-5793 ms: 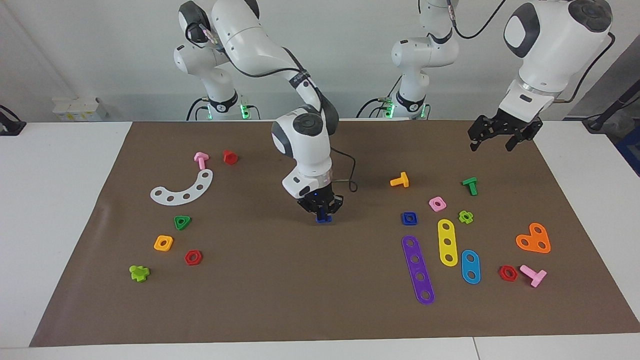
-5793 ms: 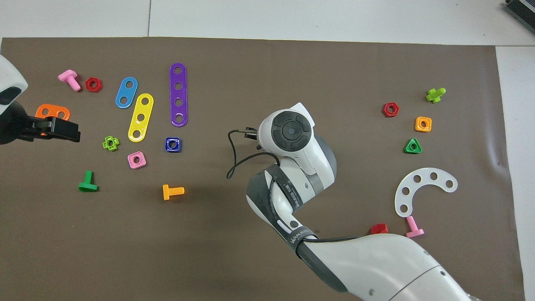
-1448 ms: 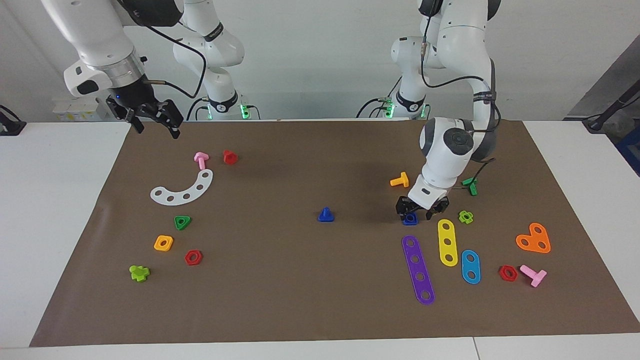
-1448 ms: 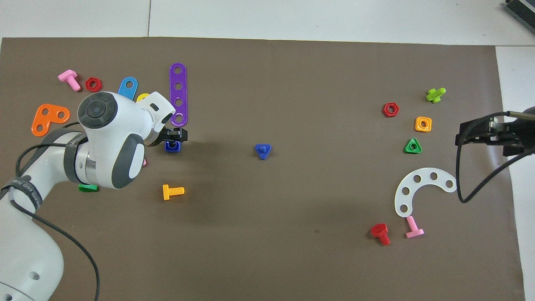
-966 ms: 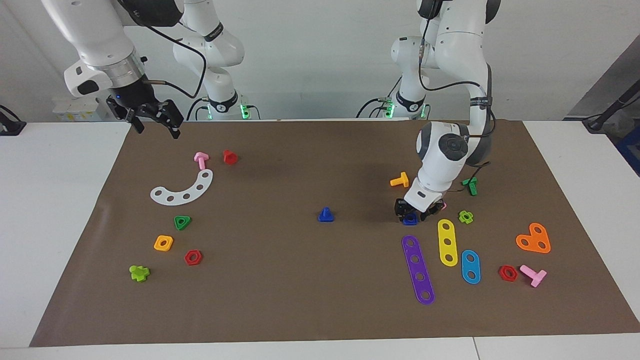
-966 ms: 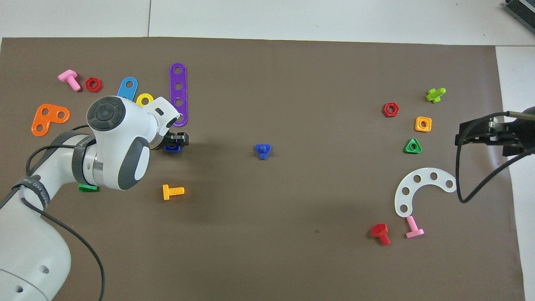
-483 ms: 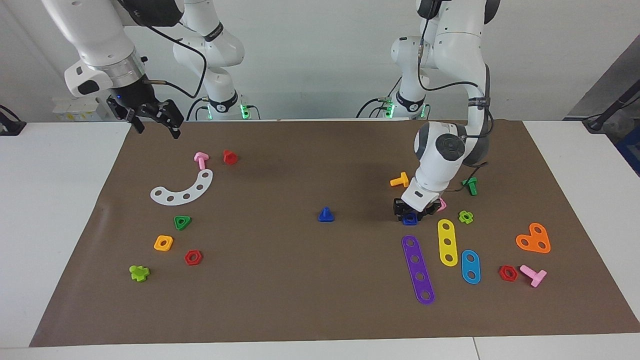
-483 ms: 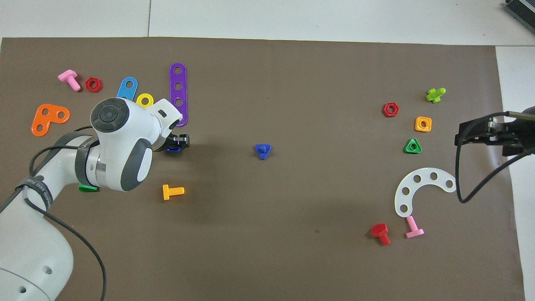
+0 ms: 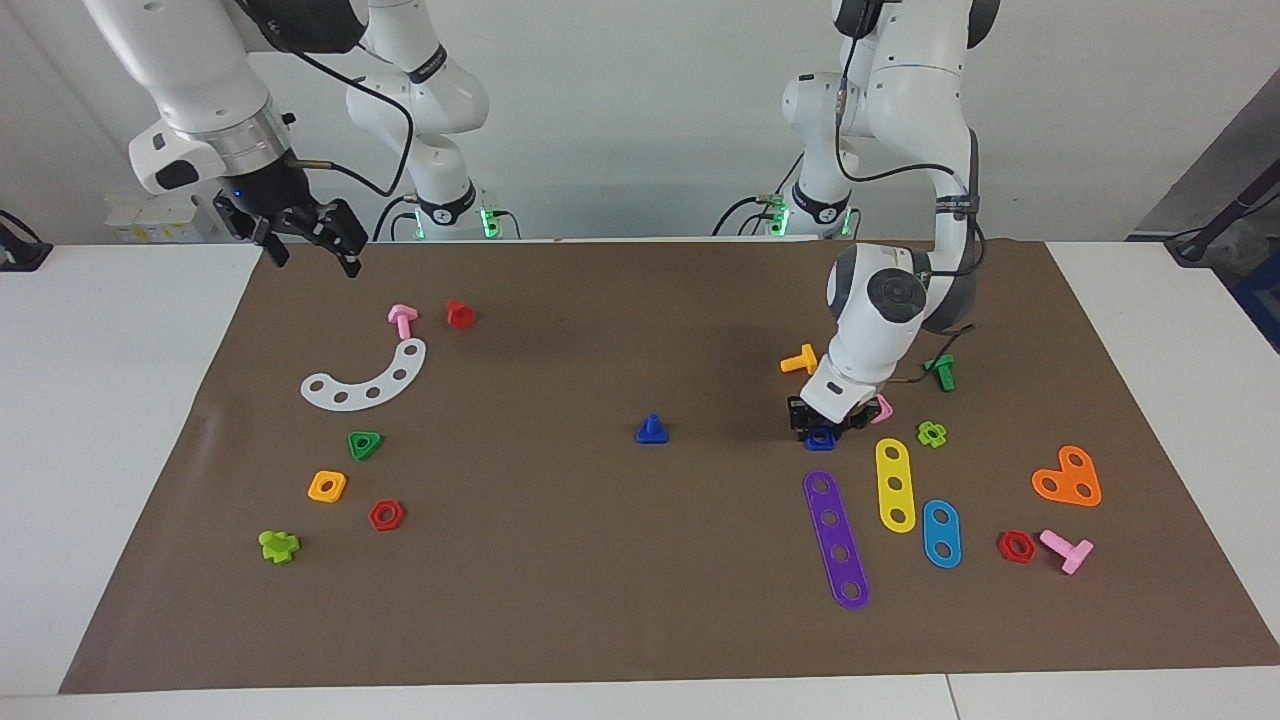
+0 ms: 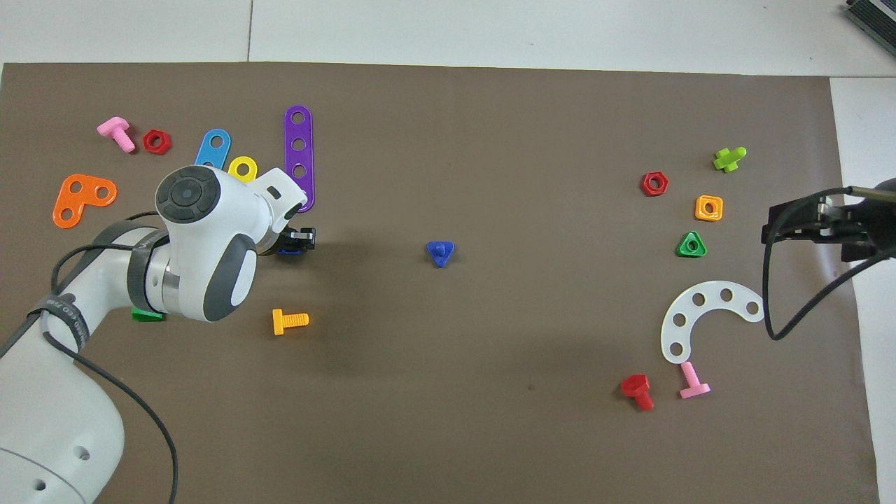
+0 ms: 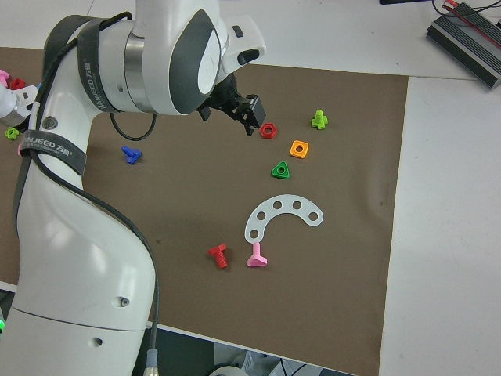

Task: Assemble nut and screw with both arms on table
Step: 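Grasp the blue square nut with the left gripper, then carry the blue nut with the left gripper over the blue bolt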

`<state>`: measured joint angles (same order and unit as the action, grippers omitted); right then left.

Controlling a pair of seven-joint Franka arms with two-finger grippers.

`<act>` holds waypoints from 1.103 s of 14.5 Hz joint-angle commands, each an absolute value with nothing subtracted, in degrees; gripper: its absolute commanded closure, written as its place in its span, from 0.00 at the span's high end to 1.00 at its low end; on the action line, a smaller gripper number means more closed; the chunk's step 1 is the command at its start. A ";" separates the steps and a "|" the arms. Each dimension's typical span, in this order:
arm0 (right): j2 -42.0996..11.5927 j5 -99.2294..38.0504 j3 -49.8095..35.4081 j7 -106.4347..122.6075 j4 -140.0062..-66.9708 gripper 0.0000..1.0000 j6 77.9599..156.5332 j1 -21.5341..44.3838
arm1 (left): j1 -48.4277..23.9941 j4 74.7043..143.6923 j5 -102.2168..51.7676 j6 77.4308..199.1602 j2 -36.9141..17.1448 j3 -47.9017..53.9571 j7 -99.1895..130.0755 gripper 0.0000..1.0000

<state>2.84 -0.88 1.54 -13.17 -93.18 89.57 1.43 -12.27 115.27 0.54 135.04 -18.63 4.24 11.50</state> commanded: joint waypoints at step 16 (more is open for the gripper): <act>3.25 -1.58 1.23 -13.01 -93.43 1.00 89.12 1.14 | -22.75 98.90 1.06 119.55 -21.61 3.43 23.72 0.32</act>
<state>2.84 -0.88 1.54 -13.17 -93.18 89.57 1.43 -20.09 104.51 0.84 123.85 -19.11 4.36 20.89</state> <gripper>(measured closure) 0.000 0.537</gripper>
